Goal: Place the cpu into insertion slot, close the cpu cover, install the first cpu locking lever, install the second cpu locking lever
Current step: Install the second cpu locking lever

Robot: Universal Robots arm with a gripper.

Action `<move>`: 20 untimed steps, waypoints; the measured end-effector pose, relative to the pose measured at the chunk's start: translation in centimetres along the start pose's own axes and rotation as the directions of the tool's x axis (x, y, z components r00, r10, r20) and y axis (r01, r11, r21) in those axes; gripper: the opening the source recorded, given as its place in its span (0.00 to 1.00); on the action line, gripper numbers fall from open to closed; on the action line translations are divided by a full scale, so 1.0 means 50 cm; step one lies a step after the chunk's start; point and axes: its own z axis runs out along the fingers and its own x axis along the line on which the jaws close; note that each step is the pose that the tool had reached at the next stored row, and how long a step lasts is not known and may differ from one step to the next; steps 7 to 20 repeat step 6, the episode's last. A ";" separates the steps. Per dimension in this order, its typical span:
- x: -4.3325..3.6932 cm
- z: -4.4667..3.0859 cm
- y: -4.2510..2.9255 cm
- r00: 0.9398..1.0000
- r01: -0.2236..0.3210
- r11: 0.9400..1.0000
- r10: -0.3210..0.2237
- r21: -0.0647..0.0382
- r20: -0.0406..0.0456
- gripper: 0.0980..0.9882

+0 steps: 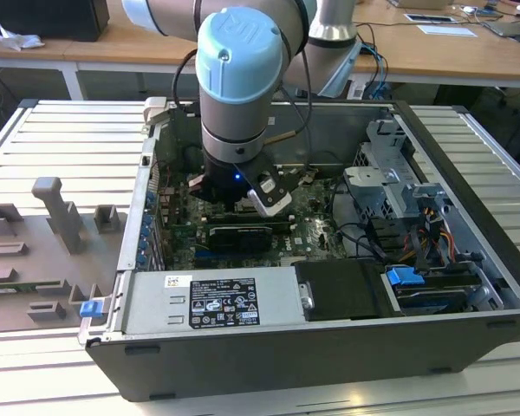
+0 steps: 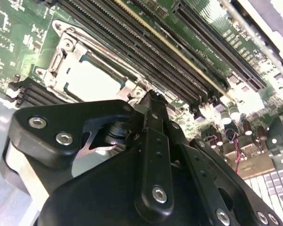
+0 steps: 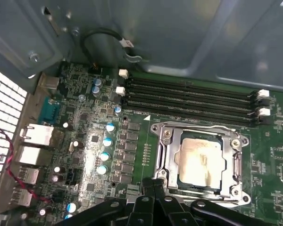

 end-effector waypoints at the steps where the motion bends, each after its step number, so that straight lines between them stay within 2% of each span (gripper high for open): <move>1: 0.000 -0.008 0.002 1.000 0.000 1.000 0.000 0.000 0.000 0.01; 5: -0.001 -0.031 0.009 1.000 0.000 1.000 0.000 0.000 0.000 0.01; 20: -0.001 -0.031 0.010 1.000 0.000 1.000 0.000 -0.001 0.000 0.01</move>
